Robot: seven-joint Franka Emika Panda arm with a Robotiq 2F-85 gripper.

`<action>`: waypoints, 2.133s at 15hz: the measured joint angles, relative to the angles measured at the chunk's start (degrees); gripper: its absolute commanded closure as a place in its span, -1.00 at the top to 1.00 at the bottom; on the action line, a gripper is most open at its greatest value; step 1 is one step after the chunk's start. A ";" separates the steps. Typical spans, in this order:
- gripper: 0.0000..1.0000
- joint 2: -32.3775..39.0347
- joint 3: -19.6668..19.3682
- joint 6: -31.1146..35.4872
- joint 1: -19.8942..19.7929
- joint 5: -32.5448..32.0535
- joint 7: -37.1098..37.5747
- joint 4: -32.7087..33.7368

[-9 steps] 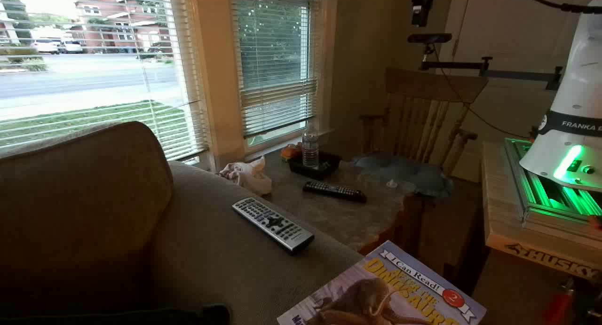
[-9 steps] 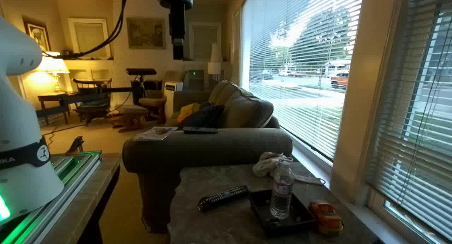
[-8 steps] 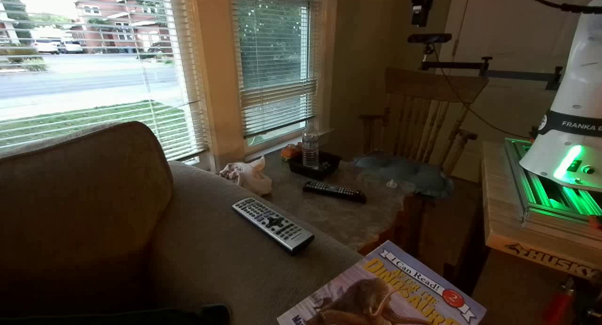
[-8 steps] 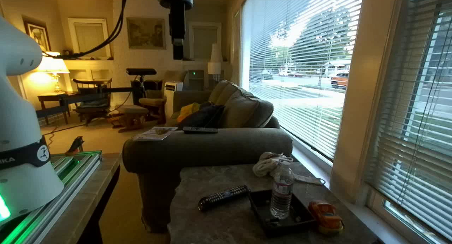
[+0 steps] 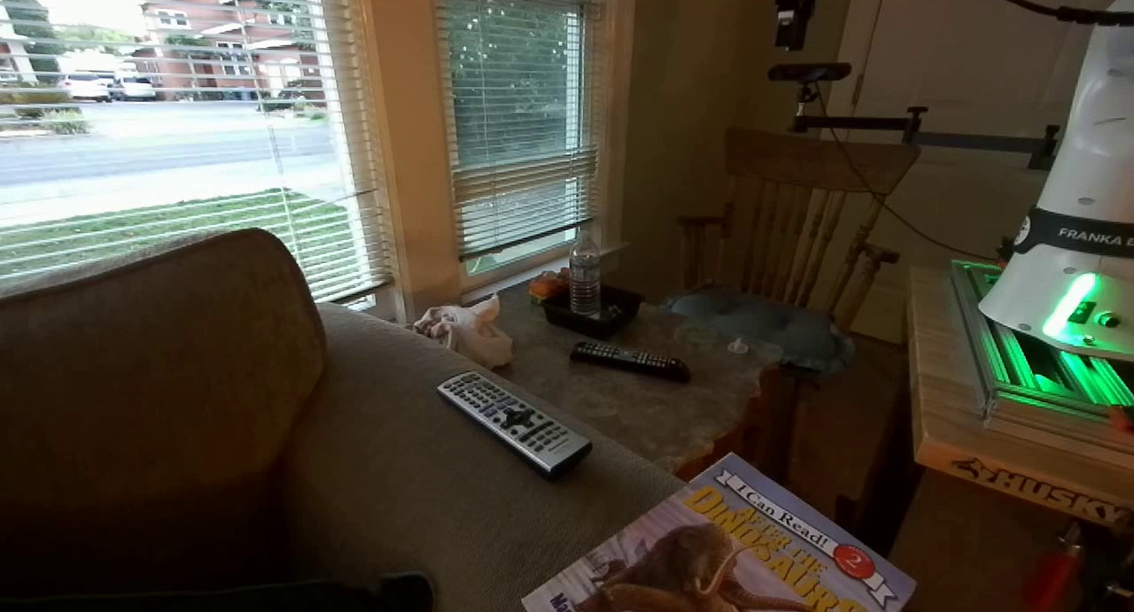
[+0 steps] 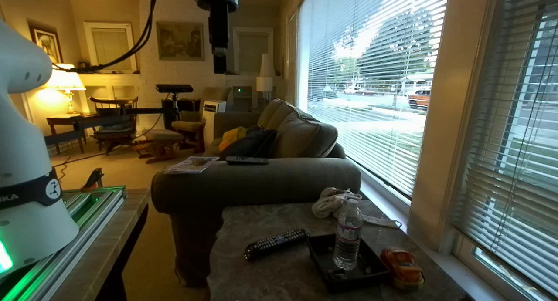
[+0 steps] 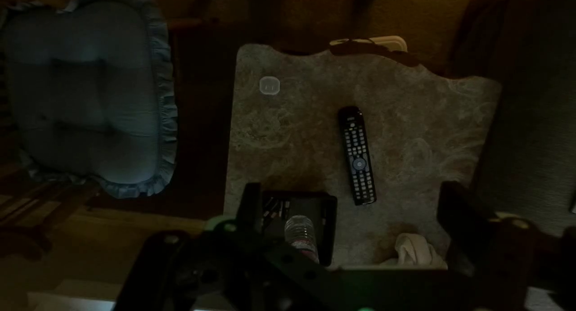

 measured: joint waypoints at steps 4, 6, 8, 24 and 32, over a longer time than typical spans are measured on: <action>1.00 0.00 0.00 0.00 0.00 0.00 0.00 0.00; 1.00 0.00 0.00 0.00 0.00 0.00 0.00 0.00; 1.00 0.00 0.00 0.00 0.00 0.00 0.00 0.00; 1.00 1.21 -4.35 12.20 -10.05 -1.05 5.50 1.98; 1.00 6.86 -5.18 14.01 -10.07 -0.83 5.44 3.46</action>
